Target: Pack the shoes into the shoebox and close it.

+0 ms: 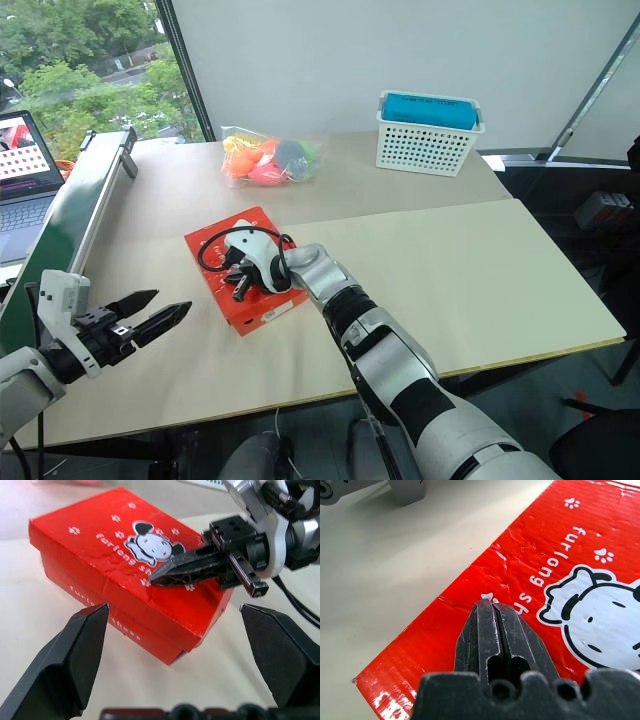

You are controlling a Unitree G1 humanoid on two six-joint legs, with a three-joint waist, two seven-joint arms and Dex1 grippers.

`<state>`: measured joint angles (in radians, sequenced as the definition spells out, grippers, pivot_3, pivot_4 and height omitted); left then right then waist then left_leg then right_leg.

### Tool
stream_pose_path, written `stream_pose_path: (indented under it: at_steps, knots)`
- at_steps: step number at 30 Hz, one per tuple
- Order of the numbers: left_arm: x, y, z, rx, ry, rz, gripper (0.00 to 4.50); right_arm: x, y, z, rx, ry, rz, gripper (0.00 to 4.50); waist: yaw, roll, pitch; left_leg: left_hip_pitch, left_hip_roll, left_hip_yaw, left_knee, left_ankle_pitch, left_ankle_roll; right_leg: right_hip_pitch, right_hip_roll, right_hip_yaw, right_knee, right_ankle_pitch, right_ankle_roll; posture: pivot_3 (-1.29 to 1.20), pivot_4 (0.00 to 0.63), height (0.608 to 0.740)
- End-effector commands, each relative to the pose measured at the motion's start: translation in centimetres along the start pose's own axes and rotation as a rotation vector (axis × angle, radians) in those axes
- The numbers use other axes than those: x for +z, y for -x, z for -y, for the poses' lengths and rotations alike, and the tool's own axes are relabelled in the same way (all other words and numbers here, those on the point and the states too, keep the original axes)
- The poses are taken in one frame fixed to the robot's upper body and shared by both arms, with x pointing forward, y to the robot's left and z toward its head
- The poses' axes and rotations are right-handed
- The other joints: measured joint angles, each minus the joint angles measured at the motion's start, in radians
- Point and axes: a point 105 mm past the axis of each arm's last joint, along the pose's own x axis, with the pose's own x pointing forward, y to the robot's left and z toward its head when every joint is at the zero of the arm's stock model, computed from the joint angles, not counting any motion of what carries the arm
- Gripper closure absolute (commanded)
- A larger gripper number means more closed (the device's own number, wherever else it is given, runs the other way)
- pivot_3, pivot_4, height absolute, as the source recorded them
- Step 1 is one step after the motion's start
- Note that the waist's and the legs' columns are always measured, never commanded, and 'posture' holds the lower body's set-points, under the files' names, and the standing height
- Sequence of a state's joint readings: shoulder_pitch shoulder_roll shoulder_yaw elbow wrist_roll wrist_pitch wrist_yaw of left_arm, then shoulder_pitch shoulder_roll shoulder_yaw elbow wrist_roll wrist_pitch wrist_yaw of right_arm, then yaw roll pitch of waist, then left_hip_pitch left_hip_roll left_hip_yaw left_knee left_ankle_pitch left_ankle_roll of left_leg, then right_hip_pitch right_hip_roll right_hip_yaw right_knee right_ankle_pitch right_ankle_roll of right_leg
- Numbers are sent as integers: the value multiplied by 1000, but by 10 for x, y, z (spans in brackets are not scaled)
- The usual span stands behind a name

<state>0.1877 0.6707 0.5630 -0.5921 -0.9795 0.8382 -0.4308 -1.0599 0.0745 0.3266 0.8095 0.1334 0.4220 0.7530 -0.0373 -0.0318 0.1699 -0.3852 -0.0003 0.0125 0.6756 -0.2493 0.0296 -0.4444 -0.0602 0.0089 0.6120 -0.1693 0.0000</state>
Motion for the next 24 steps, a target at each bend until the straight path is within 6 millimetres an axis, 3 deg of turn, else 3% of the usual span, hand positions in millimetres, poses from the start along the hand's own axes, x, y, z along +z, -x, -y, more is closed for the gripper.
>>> stream_pose_path:
  at_steps: [1, 5, 7, 9, 11, 14, 15, 17, 20, 24]
  knots:
    - [7, -3, -4, 34, -8, 61, 0, 63, 54, 23, -34, -215, 284, 4480, 5, 0, 0, -2, 0, 0, 0, 0, 0, -2, 0, 0, 0, 0, 0, 0, 150, 740]
    - [12, -8, -9, 88, 30, 138, 0, 97, 130, 38, -33, -382, 561, 4480, 13, -1, 0, -15, -1, 0, 1, 0, -1, -15, -1, 1, 2, 2, 1, 0, 150, 740]
    - [12, -13, -9, 103, 53, 164, 0, 86, 166, 49, -102, -377, 605, 4480, 21, -1, 0, -15, 0, -1, 1, 0, -2, -15, -1, 0, 1, 2, 1, 0, 150, 740]
    - [9, -16, -10, 119, 71, 173, 0, 65, 182, 58, -203, -358, 566, 4480, 24, -1, -1, -15, -1, -2, 1, -1, -1, -13, -2, -1, 0, 1, 1, 0, 150, 740]
    - [1, -19, -19, 185, 67, 175, 0, 18, 201, 92, -500, -308, 421, 4480, 24, -2, -1, -14, -1, 0, 1, -1, -1, -12, -2, 0, 0, 2, 1, 0, 150, 740]
    - [-3, -11, -58, 438, 72, 239, 0, -56, 257, 137, -933, -182, 182, 4480, 24, -2, -1, -13, -1, 5, 2, 0, 0, -11, -1, 3, -1, 1, 2, 0, 150, 740]
    - [-3, -6, -70, 522, 64, 261, 0, -73, 271, 142, -1016, -122, 109, 4480, 26, -2, -1, -13, -1, 7, 2, 1, 1, -11, 0, 4, -1, 1, 2, 0, 150, 740]
    - [-5, 1, -84, 621, 74, 292, 0, -93, 289, 148, -1102, -75, 71, 4480, 25, -2, -1, -12, -2, 11, 2, 1, 1, -11, 1, 4, -1, 1, 2, 0, 150, 740]
    - [-11, -3, -85, 624, 55, 289, 0, -120, 296, 149, -1146, -16, -5, 4480, 6, -2, -1, -13, 1, 13, 1, 0, 2, -12, 2, 9, -1, 1, 2, 0, 150, 740]
    - [-14, -7, -87, 621, 51, 285, 0, -127, 295, 149, -1155, -42, 30, 4480, -8, -2, 0, -8, 0, 15, 1, 0, 2, -10, 2, 13, -1, 2, 5, 0, 150, 740]
